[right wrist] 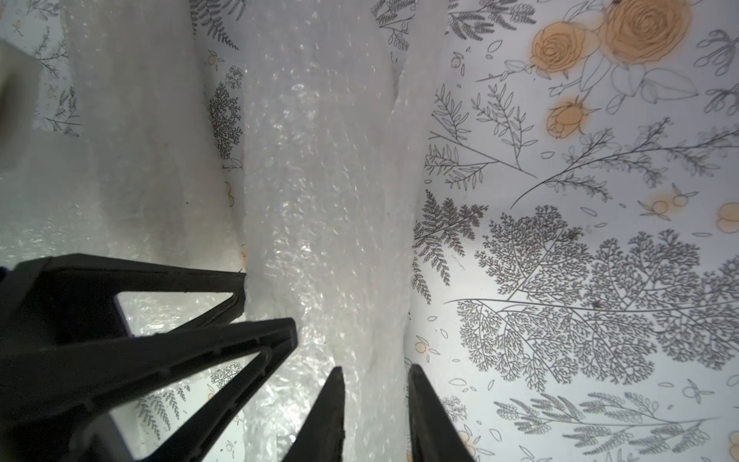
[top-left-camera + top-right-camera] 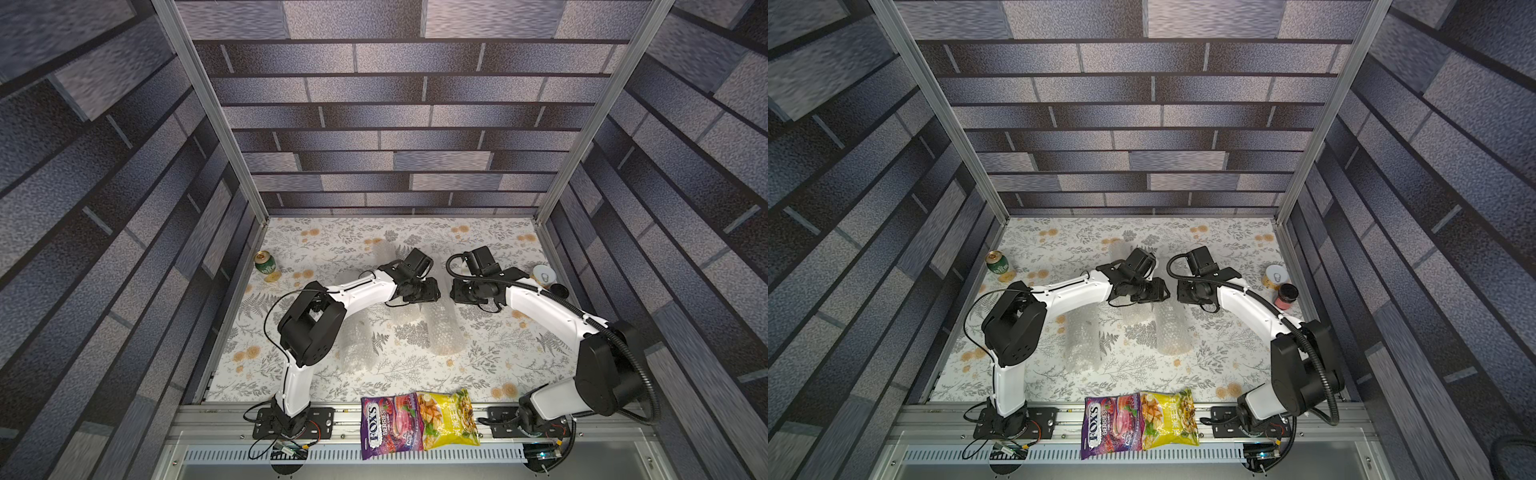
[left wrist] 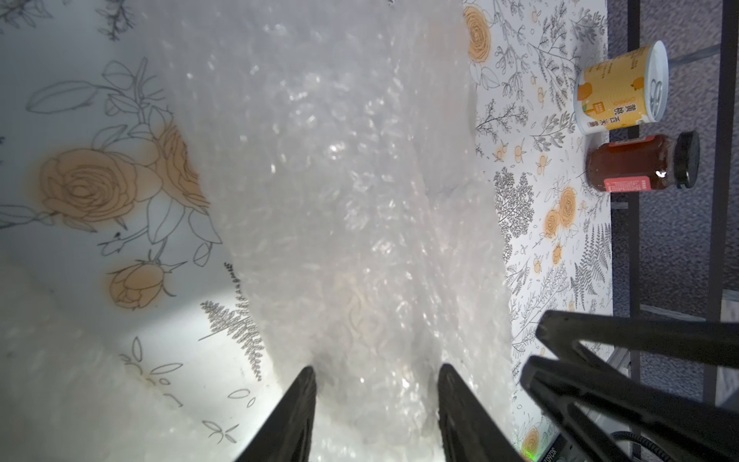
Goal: Unwrap the vase from the bubble wrap
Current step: Unwrap the bubble wrap at the center of the board.
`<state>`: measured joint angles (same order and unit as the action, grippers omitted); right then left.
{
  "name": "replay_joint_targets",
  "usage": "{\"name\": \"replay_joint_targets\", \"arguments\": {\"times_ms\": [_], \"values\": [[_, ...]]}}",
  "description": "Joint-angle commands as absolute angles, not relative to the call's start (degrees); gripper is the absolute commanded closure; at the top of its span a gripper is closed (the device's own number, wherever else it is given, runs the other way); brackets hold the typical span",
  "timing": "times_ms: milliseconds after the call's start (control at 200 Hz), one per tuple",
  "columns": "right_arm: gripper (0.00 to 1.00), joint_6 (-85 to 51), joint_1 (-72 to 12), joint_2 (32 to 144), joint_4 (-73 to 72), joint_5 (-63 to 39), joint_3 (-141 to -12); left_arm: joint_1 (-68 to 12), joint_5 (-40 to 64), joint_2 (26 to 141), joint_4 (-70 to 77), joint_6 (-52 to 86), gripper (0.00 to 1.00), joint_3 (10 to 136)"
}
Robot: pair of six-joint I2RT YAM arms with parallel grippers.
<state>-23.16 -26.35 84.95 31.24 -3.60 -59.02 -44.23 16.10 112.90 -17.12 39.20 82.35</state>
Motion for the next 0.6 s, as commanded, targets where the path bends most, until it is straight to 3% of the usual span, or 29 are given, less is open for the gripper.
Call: {"name": "replay_joint_targets", "arguments": {"times_ms": [0, 591], "values": [[0.71, -24.77, -27.59, 85.82, 32.1, -4.46, -58.1, -45.33, 16.44, 114.78, -22.02, 37.28, 0.5, 83.32], [0.81, -26.48, -29.8, 84.55, 35.93, 0.0, -54.51, -45.35, 16.44, 114.79, -22.08, 37.17, 0.5, 83.33]]}}
